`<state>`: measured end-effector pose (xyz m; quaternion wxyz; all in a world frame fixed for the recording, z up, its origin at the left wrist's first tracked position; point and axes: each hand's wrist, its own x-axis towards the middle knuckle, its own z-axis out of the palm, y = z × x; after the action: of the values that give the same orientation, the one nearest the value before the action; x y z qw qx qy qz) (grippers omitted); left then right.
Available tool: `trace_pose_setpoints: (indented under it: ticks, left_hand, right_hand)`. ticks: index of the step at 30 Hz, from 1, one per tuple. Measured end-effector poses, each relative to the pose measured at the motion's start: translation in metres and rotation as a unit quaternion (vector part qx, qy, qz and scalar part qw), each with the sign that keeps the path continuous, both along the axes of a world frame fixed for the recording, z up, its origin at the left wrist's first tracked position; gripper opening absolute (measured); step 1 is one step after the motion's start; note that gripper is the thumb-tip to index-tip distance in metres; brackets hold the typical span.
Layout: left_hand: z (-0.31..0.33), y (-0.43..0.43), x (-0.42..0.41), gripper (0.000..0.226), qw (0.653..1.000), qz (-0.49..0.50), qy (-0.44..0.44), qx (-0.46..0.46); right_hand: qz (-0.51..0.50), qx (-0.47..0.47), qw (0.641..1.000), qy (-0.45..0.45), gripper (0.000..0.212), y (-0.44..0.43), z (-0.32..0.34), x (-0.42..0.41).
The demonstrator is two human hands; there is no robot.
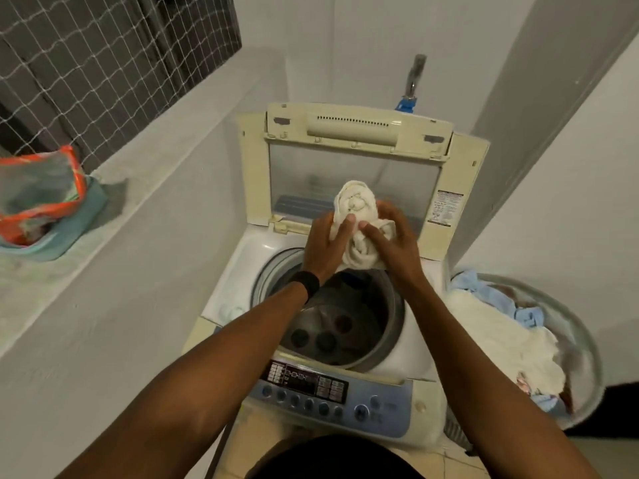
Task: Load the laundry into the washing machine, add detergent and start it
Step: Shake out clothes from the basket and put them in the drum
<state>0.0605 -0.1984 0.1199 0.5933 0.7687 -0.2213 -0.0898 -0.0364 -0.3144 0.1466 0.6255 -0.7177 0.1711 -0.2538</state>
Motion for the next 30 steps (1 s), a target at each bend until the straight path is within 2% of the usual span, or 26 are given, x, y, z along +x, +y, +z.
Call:
trace_pose_setpoints:
  ticks: [2, 6, 13, 17, 18, 20, 22, 27, 30]
  left_hand:
    - [-0.006, 0.01, 0.005, 0.032, 1.0, 0.011, -0.006, -0.009]
    - [-0.038, 0.027, 0.022, 0.045, 1.0, 0.005, 0.024, 0.002]
    - [-0.083, 0.056, 0.052, 0.051, 0.992, -0.051, 0.069, 0.094]
    - [-0.099, 0.065, 0.068, 0.018, 0.972, -0.097, 0.068, 0.203]
    - [-0.107, 0.067, 0.073, 0.018, 0.963, -0.112, 0.063, 0.236]
    - [-0.119, 0.07, 0.079, 0.036, 0.94, -0.146, 0.073, 0.299]
    - [-0.125, 0.07, 0.08, 0.047, 0.926, -0.159, 0.09, 0.33]
    - [-0.112, 0.051, 0.073, 0.036, 0.932, -0.186, 0.067, 0.305]
    - [-0.101, 0.035, 0.06, 0.03, 0.931, -0.215, 0.031, 0.293]
  right_hand:
    - [-0.006, -0.007, 1.0, 0.019, 0.045, 0.009, -0.014, 0.007]
    - [-0.025, -0.019, 0.998, 0.047, 0.044, 0.029, -0.04, 0.019]
    - [-0.065, -0.012, 0.989, 0.135, 0.041, 0.054, -0.086, 0.045]
    - [-0.027, -0.007, 0.974, 0.223, 0.042, 0.06, -0.103, 0.055]
    - [-0.006, -0.007, 0.966, 0.257, 0.043, 0.06, -0.108, 0.056]
    - [0.021, -0.009, 0.946, 0.322, 0.044, 0.059, -0.117, 0.056]
    - [0.023, 0.005, 0.937, 0.347, 0.04, 0.059, -0.121, 0.053]
    - [0.015, -0.018, 0.942, 0.335, 0.022, 0.056, -0.109, 0.039]
    - [-0.001, -0.021, 0.945, 0.327, 0.021, 0.048, -0.101, 0.022]
